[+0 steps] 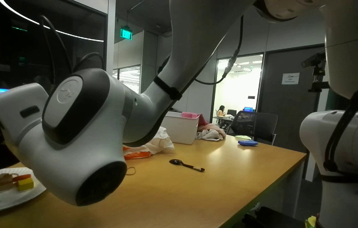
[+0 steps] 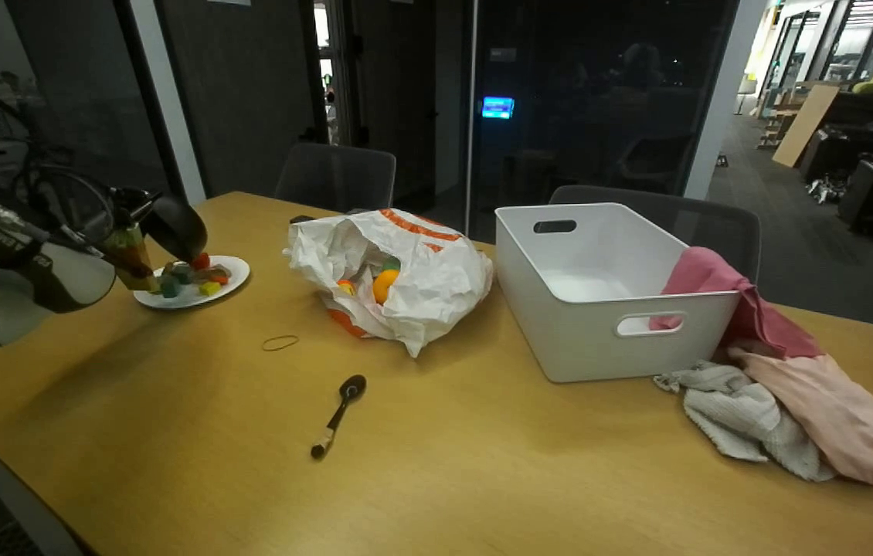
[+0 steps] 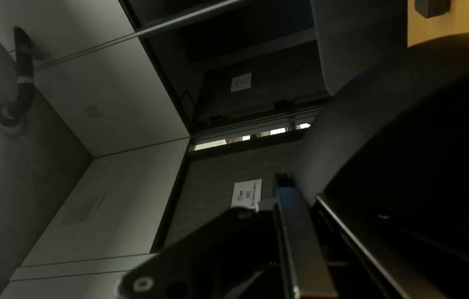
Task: Empty the stuff in the bowl onto the bowl
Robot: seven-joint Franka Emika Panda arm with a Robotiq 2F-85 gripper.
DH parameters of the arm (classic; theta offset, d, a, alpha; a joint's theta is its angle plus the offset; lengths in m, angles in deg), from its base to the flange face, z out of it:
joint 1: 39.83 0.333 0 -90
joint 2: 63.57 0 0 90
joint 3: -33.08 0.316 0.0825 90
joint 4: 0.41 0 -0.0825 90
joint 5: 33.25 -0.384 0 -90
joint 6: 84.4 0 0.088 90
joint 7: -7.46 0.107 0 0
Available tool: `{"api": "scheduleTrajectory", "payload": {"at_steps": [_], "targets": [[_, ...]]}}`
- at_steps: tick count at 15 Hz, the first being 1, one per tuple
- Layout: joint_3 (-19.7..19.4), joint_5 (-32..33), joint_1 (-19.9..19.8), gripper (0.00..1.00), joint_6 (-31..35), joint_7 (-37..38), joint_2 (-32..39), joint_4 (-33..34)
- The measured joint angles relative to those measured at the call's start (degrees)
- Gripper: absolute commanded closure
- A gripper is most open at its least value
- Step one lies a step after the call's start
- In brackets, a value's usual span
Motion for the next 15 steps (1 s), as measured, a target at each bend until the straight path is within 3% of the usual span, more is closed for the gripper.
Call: {"api": "scheduleTrajectory", "payload": {"at_steps": [3,5,10,15], "targets": [[-5.4,0.0,5.1,0.92,-0.8,0.7,0.0,0.3],[-6.8,-0.2,5.9,0.92,-2.6,1.1,-0.2,1.8],[6.0,-8.3,-10.0,0.93,-7.0,-6.0,-2.9,6.0],[17.0,-25.8,-22.3,0.93,-5.1,-18.3,-7.5,7.8]]}}
